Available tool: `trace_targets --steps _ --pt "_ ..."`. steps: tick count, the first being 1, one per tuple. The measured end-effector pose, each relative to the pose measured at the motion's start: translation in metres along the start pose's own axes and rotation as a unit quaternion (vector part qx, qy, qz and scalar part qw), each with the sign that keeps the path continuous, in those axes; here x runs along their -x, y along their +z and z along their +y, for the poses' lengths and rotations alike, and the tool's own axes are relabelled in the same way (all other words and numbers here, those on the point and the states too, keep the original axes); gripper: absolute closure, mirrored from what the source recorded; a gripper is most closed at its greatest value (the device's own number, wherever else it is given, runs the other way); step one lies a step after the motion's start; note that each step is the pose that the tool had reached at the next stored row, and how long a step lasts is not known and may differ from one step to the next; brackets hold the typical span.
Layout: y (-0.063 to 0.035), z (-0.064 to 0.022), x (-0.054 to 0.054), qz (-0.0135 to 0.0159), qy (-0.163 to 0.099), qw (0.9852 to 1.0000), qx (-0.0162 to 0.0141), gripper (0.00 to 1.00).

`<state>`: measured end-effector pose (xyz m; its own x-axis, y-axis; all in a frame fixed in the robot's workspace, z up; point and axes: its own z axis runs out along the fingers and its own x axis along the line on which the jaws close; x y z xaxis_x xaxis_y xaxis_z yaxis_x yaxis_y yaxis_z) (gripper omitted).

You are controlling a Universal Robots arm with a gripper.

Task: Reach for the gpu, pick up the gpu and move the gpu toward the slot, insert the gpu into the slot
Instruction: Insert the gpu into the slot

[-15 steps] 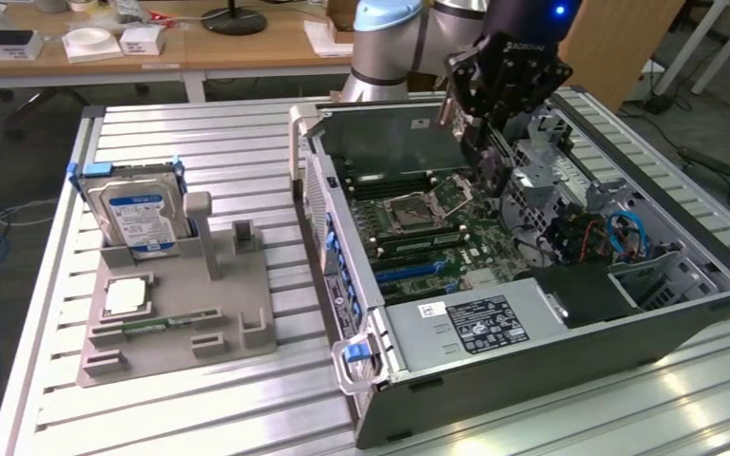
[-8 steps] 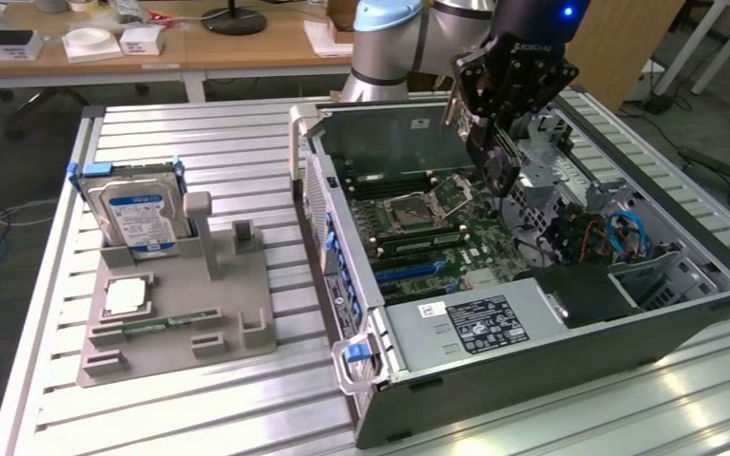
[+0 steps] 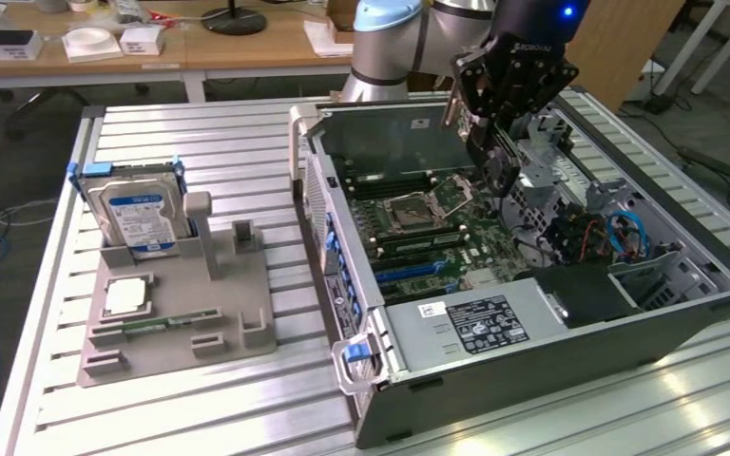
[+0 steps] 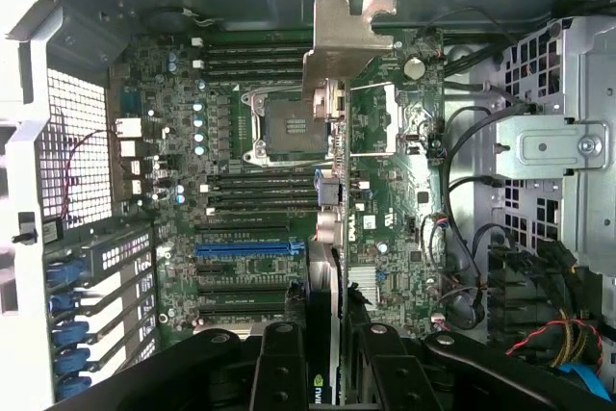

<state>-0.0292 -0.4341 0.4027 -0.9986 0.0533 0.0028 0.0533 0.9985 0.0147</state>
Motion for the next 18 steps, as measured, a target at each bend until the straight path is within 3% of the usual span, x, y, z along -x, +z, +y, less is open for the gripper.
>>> trace_targets --steps 5,10,14,18 --pt "0.0 0.0 0.0 0.0001 -0.006 1.0 0.0 0.74" --pt "0.0 0.0 0.0 0.0005 -0.039 0.9993 -0.0001 0.74" --pt "0.0001 0.0 0.0 0.0011 -0.074 0.9973 -0.0002 0.74" --pt "0.0001 0.0 0.0 0.0016 -0.106 0.9943 -0.0003 0.74"
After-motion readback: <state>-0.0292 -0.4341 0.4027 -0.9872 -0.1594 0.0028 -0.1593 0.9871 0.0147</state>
